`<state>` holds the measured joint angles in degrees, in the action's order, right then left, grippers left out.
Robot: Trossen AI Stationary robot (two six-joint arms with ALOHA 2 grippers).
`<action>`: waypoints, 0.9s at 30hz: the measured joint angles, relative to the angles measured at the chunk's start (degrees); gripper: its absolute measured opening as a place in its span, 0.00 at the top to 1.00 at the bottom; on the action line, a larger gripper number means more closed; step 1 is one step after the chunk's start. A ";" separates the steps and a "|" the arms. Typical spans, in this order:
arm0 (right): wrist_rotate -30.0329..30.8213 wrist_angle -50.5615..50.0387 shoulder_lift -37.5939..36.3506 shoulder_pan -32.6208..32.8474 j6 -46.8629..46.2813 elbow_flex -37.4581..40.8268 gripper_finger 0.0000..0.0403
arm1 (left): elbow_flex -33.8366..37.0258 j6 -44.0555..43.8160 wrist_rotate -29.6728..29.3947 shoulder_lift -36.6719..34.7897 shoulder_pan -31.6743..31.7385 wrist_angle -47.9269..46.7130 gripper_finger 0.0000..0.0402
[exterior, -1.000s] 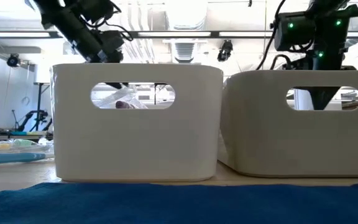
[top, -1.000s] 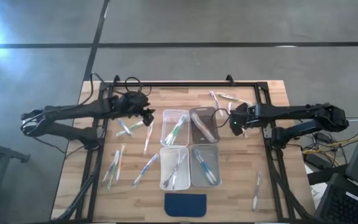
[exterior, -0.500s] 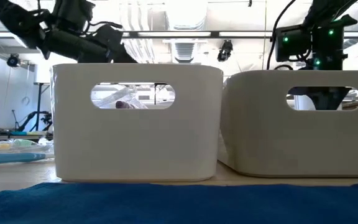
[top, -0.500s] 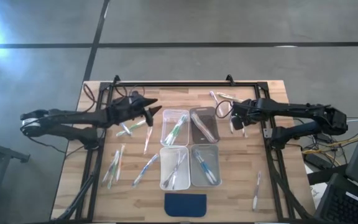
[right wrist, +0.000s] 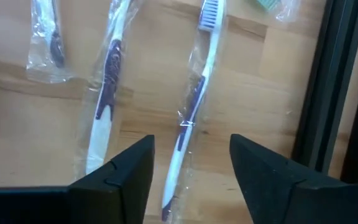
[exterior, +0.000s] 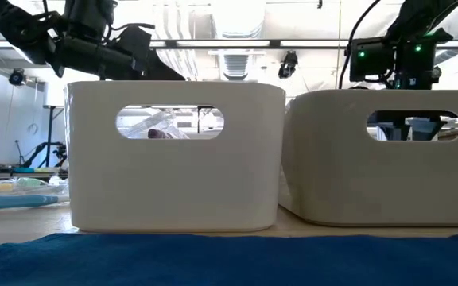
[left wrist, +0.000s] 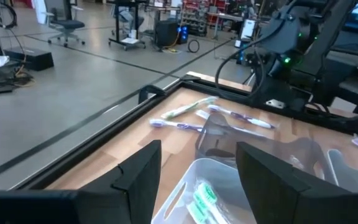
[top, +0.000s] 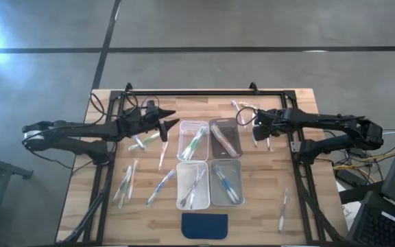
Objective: Pick & Place Toothbrushes
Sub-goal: Put the violet toothbrush into the white bin
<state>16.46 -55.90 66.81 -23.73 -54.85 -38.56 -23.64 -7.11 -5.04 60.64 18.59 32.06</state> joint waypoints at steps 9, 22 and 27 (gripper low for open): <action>-0.04 4.60 0.04 -3.52 0.15 5.48 0.50 | 0.00 -0.33 0.04 0.00 0.02 0.01 0.48; -3.05 13.62 -0.05 -5.81 1.23 13.29 0.60 | 0.00 -0.40 0.11 0.00 0.02 0.01 0.48; -3.57 14.91 -0.15 -5.81 1.22 14.45 0.68 | 0.00 -0.51 0.13 0.00 0.01 0.01 0.48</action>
<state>12.89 -40.99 66.65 -29.54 -53.63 -24.11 -23.64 -7.62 -4.91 60.64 18.60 32.08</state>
